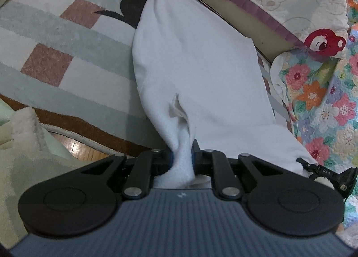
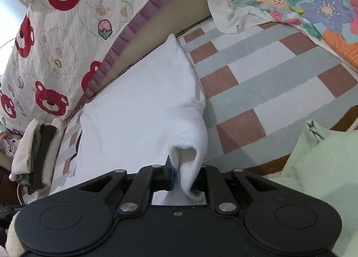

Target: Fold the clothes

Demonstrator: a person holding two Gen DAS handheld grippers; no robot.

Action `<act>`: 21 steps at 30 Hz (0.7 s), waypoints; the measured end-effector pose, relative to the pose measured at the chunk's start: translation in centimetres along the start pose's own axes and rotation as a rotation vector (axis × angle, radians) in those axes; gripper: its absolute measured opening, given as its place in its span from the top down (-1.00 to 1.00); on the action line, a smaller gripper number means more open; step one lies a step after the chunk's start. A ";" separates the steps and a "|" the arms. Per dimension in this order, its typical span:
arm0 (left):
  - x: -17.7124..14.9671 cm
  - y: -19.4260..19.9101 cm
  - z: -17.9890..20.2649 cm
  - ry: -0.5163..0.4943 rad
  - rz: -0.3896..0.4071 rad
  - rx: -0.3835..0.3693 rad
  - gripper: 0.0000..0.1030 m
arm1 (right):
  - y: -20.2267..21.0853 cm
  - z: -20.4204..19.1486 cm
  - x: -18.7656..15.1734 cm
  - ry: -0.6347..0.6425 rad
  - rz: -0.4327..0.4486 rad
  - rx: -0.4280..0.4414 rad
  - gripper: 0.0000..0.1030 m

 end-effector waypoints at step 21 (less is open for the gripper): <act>-0.6 10.7 1.4 0.079 0.256 -0.174 0.77 | 6.3 -6.4 2.8 -0.038 0.057 0.131 0.79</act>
Point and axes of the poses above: each gripper's, at about its wrist camera, not at the fingertips, and y roughly against the way its jaws point, z to its right, x to its top, the point moved 3 cm from there along -y, roughly the way its jaws point, and after that the axes turned 12 degrees about x, right-handed, at the moved point
